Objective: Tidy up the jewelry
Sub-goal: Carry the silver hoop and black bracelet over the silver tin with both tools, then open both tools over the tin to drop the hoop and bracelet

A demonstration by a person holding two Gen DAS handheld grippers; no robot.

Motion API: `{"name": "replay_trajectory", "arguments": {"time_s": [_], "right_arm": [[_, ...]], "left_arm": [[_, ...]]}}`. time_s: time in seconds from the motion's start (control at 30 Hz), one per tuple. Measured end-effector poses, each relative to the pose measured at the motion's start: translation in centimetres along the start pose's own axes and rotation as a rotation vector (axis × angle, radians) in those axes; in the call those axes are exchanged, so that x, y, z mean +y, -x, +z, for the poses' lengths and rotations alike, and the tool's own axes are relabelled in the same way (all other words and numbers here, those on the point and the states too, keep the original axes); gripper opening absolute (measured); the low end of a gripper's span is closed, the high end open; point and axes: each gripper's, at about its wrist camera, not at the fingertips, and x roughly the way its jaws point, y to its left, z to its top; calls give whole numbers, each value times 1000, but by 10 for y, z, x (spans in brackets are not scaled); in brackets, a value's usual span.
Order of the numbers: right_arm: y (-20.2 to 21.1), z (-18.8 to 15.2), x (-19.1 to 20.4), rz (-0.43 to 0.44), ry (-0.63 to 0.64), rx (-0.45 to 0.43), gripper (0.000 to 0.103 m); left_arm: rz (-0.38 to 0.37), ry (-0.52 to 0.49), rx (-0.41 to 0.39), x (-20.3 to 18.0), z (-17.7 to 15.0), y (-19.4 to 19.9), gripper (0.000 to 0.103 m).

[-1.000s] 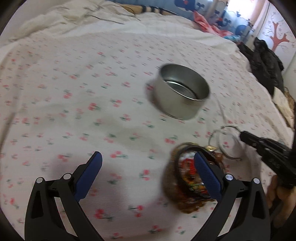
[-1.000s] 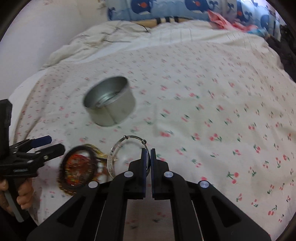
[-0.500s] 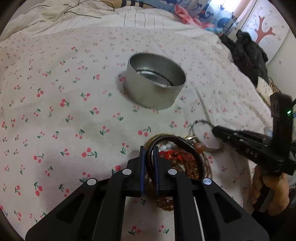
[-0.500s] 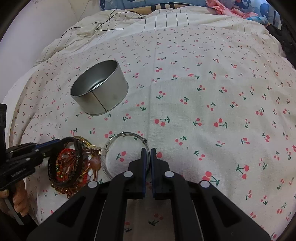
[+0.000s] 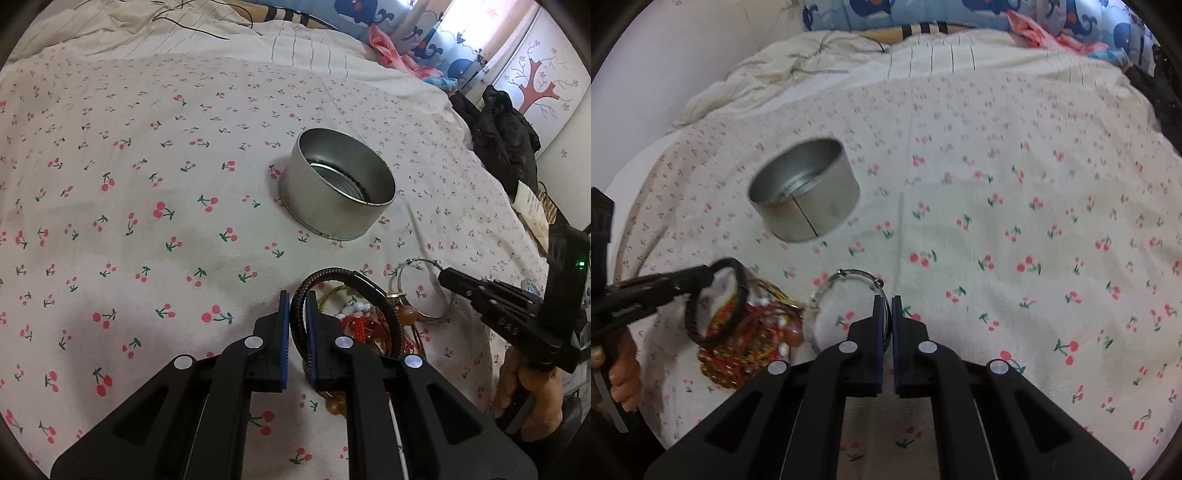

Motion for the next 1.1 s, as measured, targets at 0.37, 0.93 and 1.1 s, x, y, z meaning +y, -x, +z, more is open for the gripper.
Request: {"name": "replay_trajectory", "arguments": {"time_s": [0.37, 0.93, 1.1], "right_arm": [[33, 20, 7, 67, -23, -121, 5], [29, 80, 16, 41, 16, -197, 5], [15, 92, 17, 31, 17, -190, 5]], "left_arm": [[-12, -33, -95, -17, 24, 23, 7], [66, -61, -114, -36, 105, -30, 8], [95, -67, -87, -33, 107, -45, 11]]}}
